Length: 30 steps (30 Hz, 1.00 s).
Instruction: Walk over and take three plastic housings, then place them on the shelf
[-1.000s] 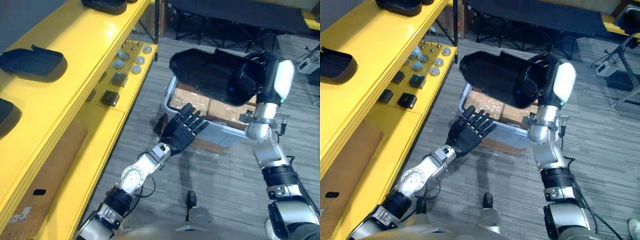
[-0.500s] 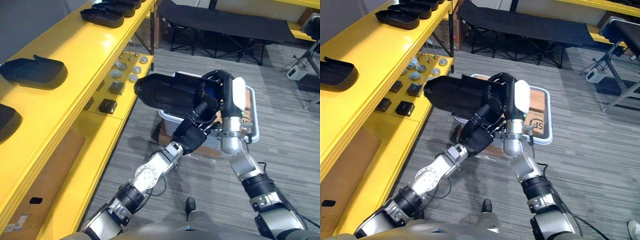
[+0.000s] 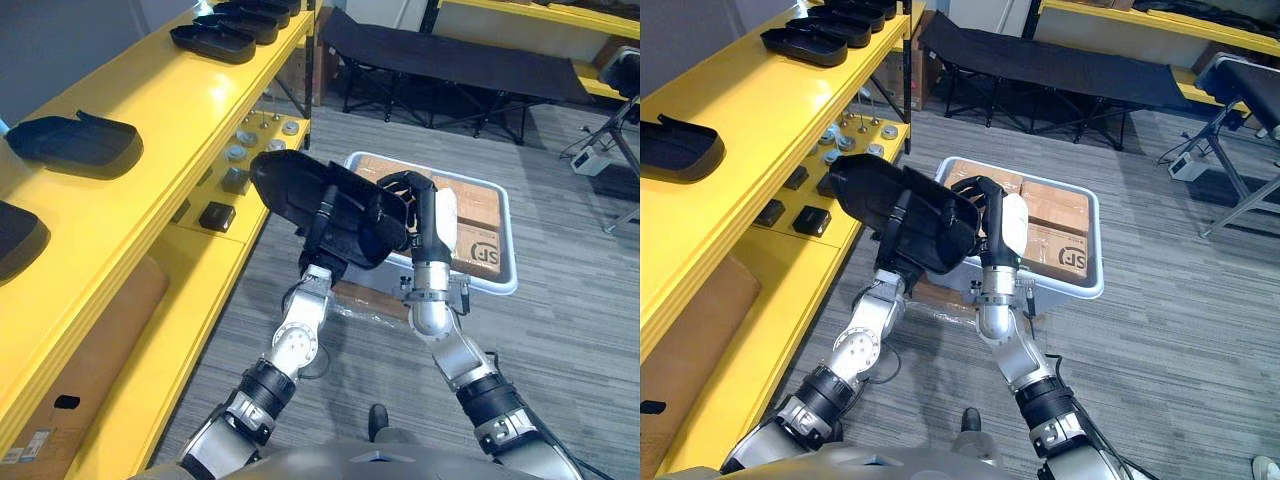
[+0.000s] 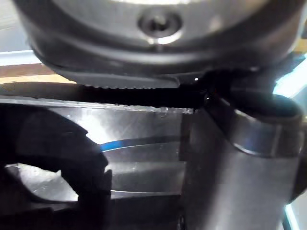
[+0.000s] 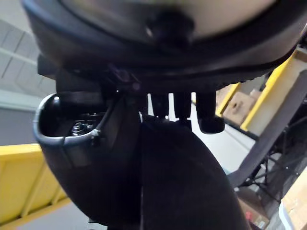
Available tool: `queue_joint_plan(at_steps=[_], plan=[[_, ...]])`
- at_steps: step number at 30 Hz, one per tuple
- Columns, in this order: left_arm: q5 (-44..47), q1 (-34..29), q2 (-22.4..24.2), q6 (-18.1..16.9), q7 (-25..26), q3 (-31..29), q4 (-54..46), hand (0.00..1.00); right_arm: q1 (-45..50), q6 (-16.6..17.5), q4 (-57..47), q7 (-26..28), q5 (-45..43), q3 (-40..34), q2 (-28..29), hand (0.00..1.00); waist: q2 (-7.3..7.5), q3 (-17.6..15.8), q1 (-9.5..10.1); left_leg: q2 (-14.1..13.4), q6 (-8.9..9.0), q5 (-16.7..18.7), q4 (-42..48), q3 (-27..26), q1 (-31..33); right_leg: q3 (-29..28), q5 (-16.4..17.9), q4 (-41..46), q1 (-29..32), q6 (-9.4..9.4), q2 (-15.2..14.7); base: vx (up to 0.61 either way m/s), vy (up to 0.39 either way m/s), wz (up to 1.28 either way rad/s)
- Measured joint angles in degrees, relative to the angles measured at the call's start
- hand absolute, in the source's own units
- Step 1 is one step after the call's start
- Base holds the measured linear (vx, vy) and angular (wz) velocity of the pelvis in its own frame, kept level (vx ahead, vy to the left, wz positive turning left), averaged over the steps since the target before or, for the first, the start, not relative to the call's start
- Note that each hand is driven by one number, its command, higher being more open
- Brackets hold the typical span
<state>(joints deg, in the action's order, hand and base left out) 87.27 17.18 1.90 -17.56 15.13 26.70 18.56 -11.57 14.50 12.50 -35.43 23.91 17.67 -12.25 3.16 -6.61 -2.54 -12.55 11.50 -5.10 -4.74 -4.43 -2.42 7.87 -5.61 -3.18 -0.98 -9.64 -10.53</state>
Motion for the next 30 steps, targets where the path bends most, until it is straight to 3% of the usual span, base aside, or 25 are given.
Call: queue_joint_plan(at_steps=[4, 7, 9, 10, 12, 16, 17, 21, 25, 30], plan=[[0.0, -0.2, 0.0, 1.7, -0.9, -1.9, 0.0, 0.0, 0.5, 0.0, 0.0, -0.5, 0.0, 0.4, 1.1, 0.0, 0.26, 0.2, 0.45, 0.0, 0.01, 0.1, 0.0, 0.0, 0.0, 0.0, 0.0, 0.0, 0.0, 0.0, 0.0, 0.0, 0.0, 0.0], [0.1, -0.4, -0.5, 8.3, -8.0, -3.3, 2.2, 0.0, 0.8, 0.3, -0.1, -1.7, 0.1, 0.4, 1.1, 0.0, 0.58, 0.4, 0.71, 0.0, 0.01, 0.1, 0.0, 0.0, 0.0, 0.0, 0.0, 0.0, -0.1, 0.0, 0.0, 0.0, 0.0, 0.0], [0.4, -0.5, -0.7, 9.8, -9.7, -3.3, 2.4, 0.0, 1.5, 1.5, -0.5, -2.4, 0.1, 0.4, 0.8, 0.0, 0.62, 0.4, 0.68, 0.0, 0.01, 0.1, 0.0, 0.0, 0.0, 0.0, 0.0, 0.0, -0.1, 0.0, 0.0, 0.0, 0.0, 0.0], [0.4, -0.6, -0.7, 10.9, -12.8, -3.3, 2.4, 0.0, 2.8, 3.0, -2.3, -3.5, 0.1, 0.3, 0.5, 0.0, 0.62, 0.4, 0.61, 0.0, 0.0, 0.1, 0.0, 0.0, 0.0, 0.0, 0.0, -0.1, -0.1, 0.01, 0.0, 0.0, 0.0, 0.0], [0.1, -0.5, -0.7, 11.0, -16.1, -3.0, 2.3, 0.0, 4.1, 4.8, -4.8, -4.9, 0.4, 0.4, 0.2, 0.0, 0.68, 0.5, 0.16, 0.0, 0.0, 0.1, 0.0, -0.1, -0.1, 0.0, 0.0, -0.1, -0.2, 0.02, 0.0, 0.0, 0.0, 0.0], [0.3, -0.5, -1.3, 10.1, -17.5, -1.4, 2.3, 0.0, 5.7, 5.1, -6.3, -6.7, 0.3, 0.9, 0.5, 0.0, 1.15, 0.8, -0.78, 0.1, -0.05, 0.6, 0.7, -0.3, -0.1, -0.2, 0.0, -0.1, -0.2, 0.03, -0.1, -0.02, 0.004, -0.03], [0.6, -0.5, -1.9, 9.8, -17.5, -0.3, 2.3, 0.0, 6.4, 5.1, -6.5, -7.2, 0.3, 1.0, 0.4, 1.0, 1.21, 0.9, -0.82, 0.1, -0.01, 0.8, 1.0, -0.3, -0.1, -0.3, 0.0, -0.1, -0.3, 0.04, -0.2, -0.02, 0.007, -0.05], [2.5, -0.5, -2.5, 5.7, -17.5, 3.3, 2.2, 0.0, 6.9, 6.7, -6.5, -8.4, 0.1, 2.4, 0.4, 1.0, 1.19, 1.0, -0.88, 0.1, -0.01, 1.4, 1.6, -0.4, 0.1, -0.4, 0.1, -0.1, -0.3, 0.12, -0.2, 0.0, 0.002, -0.01], [2.5, -0.5, -2.6, 3.7, -17.4, 4.4, 1.6, 0.0, 6.9, 8.7, -7.3, -7.2, 0.0, 3.9, 0.7, 1.0, 1.19, 1.0, -0.85, 0.1, -0.01, 1.4, 1.6, -0.4, 0.3, -0.3, 0.1, -0.1, -0.1, 0.14, -0.3, 0.0, 0.0, 0.0], [-11.3, -0.9, -2.6, -0.1, -9.7, 0.9, -4.9, 0.0, 6.9, 6.8, -10.5, -0.9, -3.5, 2.1, 0.7, 1.0, 1.13, 1.0, -0.75, 0.2, 0.01, 1.4, 1.6, -0.4, 0.4, -0.3, 0.1, -0.1, 0.0, 0.17, -0.2, 0.0, 0.0, 0.0]])
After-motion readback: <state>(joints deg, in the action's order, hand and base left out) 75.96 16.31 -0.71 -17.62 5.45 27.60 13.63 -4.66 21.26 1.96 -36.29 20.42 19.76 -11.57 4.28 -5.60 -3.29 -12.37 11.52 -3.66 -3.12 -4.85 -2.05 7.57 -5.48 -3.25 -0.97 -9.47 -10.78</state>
